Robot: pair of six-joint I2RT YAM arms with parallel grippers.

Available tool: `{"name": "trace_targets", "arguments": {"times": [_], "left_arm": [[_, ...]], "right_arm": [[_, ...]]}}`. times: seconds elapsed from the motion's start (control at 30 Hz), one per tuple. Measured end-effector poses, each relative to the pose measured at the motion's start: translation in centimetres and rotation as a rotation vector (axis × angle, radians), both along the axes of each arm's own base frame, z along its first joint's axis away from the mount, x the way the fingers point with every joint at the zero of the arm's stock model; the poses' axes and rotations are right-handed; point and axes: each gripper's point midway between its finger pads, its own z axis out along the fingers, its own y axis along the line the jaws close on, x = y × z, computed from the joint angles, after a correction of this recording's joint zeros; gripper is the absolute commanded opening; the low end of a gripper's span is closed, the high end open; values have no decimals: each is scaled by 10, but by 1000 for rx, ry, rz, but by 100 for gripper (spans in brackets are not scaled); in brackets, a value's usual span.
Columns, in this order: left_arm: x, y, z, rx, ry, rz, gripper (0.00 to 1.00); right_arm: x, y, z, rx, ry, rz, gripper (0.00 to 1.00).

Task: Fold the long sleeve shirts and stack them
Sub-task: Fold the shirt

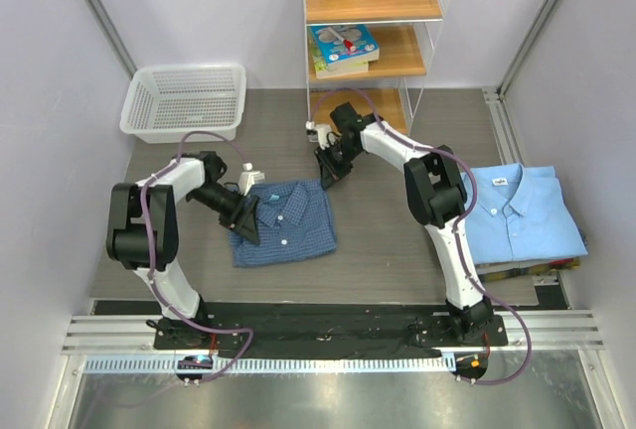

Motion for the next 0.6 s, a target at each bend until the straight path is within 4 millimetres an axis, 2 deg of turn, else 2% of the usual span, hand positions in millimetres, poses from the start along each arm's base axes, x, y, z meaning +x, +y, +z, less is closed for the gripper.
{"name": "trace_targets", "arguments": {"times": [0.03, 0.1, 0.13, 0.17, 0.27, 0.33, 0.47, 0.6], "left_arm": [[-1, -1, 2, -2, -2, -4, 59], [1, 5, 9, -16, 3, 28, 59], [6, 12, 14, -26, 4, 65, 59], [12, 22, 18, -32, -5, 105, 59], [38, 48, 36, -43, -62, 202, 59], [57, 59, 47, -42, -124, 234, 58], [76, 53, 57, -50, -175, 237, 57], [87, 39, 48, -51, -158, 237, 57]], "right_arm": [[10, -1, 3, -14, -35, 8, 26], [25, -5, 12, -26, -93, 18, 35], [28, -7, 17, -27, -110, 23, 37], [30, -10, 23, -26, -128, 30, 44], [27, -19, 42, -21, -159, 48, 51], [25, -20, 60, 2, -184, 54, 52], [29, -7, 86, 67, -234, 69, 54], [32, 18, 95, 128, -246, 91, 59]]}}
